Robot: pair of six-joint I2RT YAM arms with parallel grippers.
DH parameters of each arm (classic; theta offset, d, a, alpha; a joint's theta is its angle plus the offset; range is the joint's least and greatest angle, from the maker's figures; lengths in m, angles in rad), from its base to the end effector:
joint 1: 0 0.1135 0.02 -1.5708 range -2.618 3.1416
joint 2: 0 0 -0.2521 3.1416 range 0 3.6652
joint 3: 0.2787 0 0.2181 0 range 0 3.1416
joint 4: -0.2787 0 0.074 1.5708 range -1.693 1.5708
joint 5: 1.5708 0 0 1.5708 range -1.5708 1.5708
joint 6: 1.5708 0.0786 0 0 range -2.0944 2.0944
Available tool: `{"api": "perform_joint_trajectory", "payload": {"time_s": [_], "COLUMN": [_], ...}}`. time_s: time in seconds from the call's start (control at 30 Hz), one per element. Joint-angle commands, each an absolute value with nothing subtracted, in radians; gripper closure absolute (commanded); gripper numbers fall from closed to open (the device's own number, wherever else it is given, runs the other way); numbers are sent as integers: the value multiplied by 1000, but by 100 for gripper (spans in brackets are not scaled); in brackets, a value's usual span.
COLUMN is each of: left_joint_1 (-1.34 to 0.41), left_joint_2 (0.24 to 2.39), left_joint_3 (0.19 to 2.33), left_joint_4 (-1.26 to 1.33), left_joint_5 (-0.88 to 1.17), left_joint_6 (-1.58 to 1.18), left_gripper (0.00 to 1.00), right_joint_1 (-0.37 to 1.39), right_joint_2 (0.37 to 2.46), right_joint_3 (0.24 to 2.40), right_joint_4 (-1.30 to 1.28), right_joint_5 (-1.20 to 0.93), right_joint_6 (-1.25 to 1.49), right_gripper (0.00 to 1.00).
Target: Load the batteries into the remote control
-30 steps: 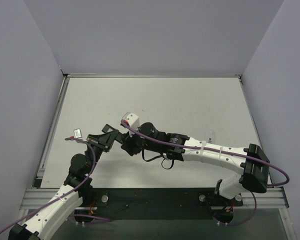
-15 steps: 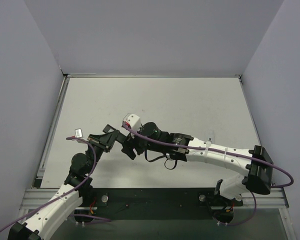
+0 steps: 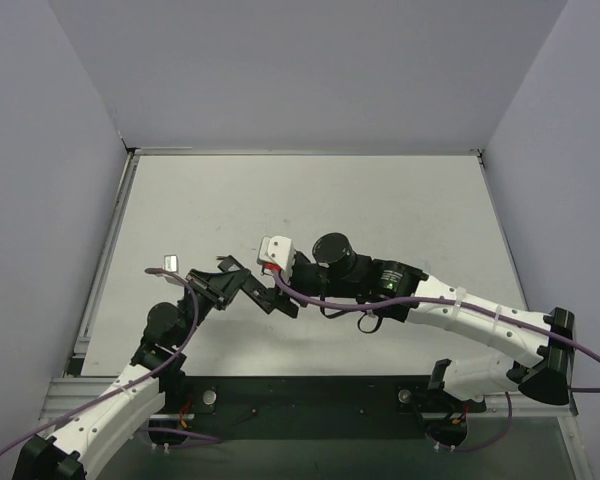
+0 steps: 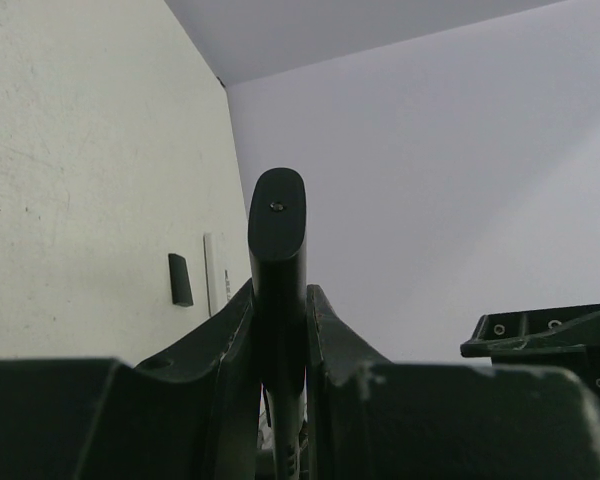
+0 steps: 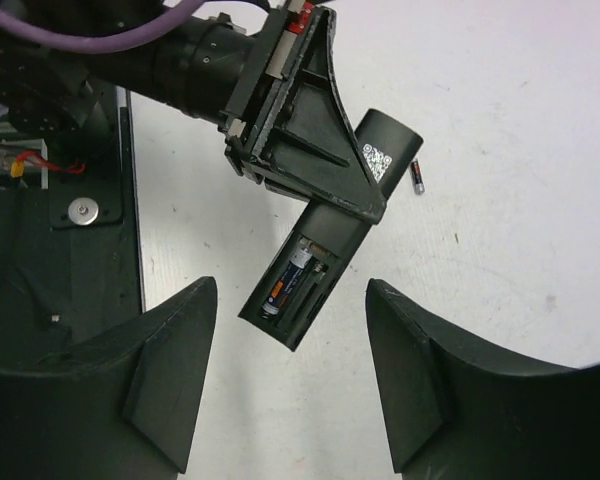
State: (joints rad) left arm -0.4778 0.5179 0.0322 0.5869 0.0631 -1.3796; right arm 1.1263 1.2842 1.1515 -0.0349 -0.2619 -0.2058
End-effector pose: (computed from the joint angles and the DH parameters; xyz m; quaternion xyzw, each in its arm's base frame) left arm 0.1452 -0.0808 0.2089 -0.2709 0.6133 -0.6066 0.4272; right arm 0.1159 0.2907 0.3620 -0.5342 0.5433 0.3736 0.5290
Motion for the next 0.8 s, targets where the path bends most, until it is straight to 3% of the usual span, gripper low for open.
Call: {"api": "perform_joint_trajectory", "payload": {"time_s": [0.0, 0.37, 0.77], "left_joint_1": [-479, -480, -480], "left_joint_2": [548, 618, 615], "left_joint_3": [63, 113, 129], "left_joint_4": [638, 676, 684], "left_joint_5": [158, 275, 299], "left_joint_6": [-1379, -1364, -1359], "left_gripper": [100, 100, 100], "right_joint_1": [1083, 1028, 1017], "right_joint_2": [1250, 1331, 1448], "right_joint_3": [1158, 1232, 1295], "right_joint_4": [-69, -216, -244], "right_joint_5": [-448, -724, -730], "right_joint_6": [-441, -640, -655], "right_gripper": [45, 58, 71]}}
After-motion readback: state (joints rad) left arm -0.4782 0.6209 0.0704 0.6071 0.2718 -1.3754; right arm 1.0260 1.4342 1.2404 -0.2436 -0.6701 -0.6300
